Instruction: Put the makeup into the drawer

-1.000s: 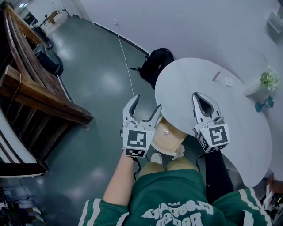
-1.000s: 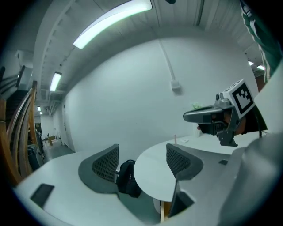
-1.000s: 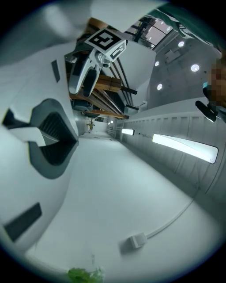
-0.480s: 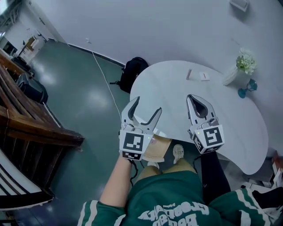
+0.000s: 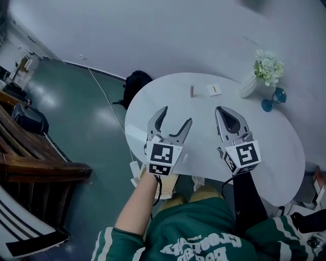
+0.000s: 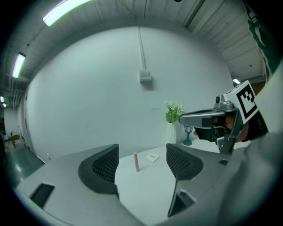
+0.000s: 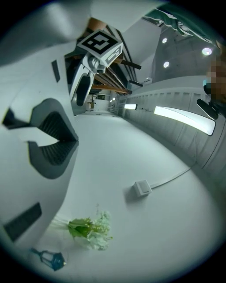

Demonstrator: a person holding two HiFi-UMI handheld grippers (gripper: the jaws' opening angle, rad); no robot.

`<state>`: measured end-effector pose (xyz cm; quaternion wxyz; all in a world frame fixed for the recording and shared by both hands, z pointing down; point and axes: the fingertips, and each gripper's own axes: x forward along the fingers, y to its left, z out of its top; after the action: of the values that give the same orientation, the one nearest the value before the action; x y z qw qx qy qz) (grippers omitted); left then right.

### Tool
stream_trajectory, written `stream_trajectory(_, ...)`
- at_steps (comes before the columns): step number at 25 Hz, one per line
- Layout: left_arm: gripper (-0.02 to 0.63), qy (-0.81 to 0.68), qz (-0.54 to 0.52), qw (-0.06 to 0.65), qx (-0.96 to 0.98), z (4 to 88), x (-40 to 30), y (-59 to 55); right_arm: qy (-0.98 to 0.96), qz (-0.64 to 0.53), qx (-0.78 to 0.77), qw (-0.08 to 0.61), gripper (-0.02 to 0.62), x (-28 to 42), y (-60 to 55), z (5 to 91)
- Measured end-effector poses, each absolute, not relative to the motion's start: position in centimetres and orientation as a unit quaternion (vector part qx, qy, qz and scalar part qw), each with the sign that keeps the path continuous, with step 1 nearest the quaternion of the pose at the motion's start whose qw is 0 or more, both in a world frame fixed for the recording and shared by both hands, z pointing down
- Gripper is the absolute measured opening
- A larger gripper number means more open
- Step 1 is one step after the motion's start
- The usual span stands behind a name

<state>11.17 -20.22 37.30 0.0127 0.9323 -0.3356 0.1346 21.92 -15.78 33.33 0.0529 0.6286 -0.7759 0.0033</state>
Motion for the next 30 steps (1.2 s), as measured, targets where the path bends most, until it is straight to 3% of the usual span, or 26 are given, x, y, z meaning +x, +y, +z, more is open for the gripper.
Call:
stream_trajectory(4,0.335,-0.349,0.133,0.068,0.925,41.2,15.1,-23.7,-0.780,0.021,0.622,0.063,0.005,25.5,-17.3,35.1)
stream_trajectory(9,0.290,-0.351,0.151,0.082,0.920,46.1,19.5,-28.0,-0.788,0.040,0.610,0.075,0.004,28.2,-19.0,37.6)
stream_trajectory(16,0.275,-0.380,0.190,0.140,0.894,53.6,21.9,-32.7,-0.794,0.068,0.598,0.085,0.004,30.8,-20.0,40.8)
stream_trajectory(22,0.244,-0.380,0.219,0.121,0.890,56.1,23.4,-35.0,-0.795,0.081,0.594,0.092,0.005,32.2,-19.5,42.4)
stream_trajectory(23,0.229,-0.383,0.222,0.114,0.889,56.2,23.5,-35.3,-0.794,0.083,0.595,0.092,0.005,32.4,-19.3,42.5)
stream_trajectory(24,0.117,-0.388,0.225,0.108,0.887,56.1,23.4,-35.6,-0.793,0.083,0.596,0.092,0.005,32.7,-19.2,42.5)
stream_trajectory(25,0.066,-0.391,0.225,0.105,0.886,56.0,23.4,-35.6,-0.792,0.083,0.597,0.091,0.005,32.9,-19.0,42.5)
stream_trajectory(30,0.064,-0.397,0.208,0.121,0.886,55.2,22.9,-34.7,-0.792,0.081,0.599,0.086,0.005,33.4,-18.5,42.3)
